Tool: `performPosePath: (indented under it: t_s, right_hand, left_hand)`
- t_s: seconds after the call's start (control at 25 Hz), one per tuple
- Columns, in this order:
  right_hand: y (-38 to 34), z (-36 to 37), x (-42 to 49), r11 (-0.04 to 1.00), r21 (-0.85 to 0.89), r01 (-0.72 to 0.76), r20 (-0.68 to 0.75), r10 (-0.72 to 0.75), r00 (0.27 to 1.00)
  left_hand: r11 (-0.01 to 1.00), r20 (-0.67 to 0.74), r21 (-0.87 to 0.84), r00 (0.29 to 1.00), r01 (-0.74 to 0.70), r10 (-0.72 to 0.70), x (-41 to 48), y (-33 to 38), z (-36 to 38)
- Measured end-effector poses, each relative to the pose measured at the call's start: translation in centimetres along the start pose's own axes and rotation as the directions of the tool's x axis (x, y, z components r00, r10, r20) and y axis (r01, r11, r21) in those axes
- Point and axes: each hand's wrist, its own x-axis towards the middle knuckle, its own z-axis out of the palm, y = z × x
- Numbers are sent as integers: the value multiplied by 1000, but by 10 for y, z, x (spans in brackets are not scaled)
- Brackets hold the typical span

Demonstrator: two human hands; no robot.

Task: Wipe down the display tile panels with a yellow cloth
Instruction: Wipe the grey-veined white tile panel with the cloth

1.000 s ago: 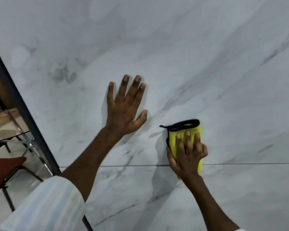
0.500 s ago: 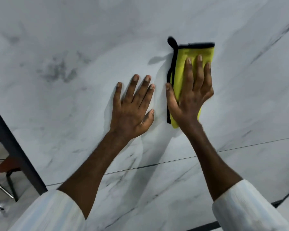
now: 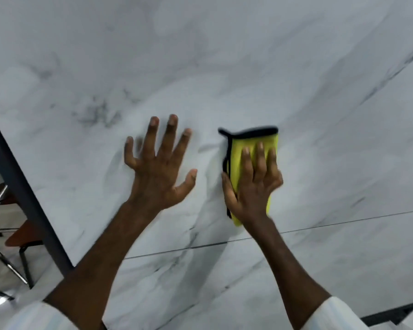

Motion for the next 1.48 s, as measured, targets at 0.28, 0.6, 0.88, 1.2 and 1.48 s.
performPosePath:
  t_s: [0.28, 0.6, 0.88, 1.2, 1.48]
  right_hand:
    - [-10, 15, -60, 999, -38, 15, -14, -15, 1000]
    - [-18, 0, 27, 1000, -1, 29, -17, -29, 999]
    - [-48, -42, 375, 974, 7, 227, -188, -222, 957]
    - [-55, -38, 345, 967, -72, 245, -216, -255, 943]
    - [-74, -52, 456, 976, -49, 212, -169, -218, 961]
  left_hand:
    - [997, 38, 39, 997, -72, 71, -4, -6, 13]
    - [998, -72, 4, 995, -65, 65, 71, -33, -36]
    - [986, -109, 149, 990, -74, 91, 252, -119, -60]
    - [982, -190, 175, 976, -73, 106, 252, -123, -46]
    - [982, -199, 179, 975, -61, 97, 251, -122, -47]
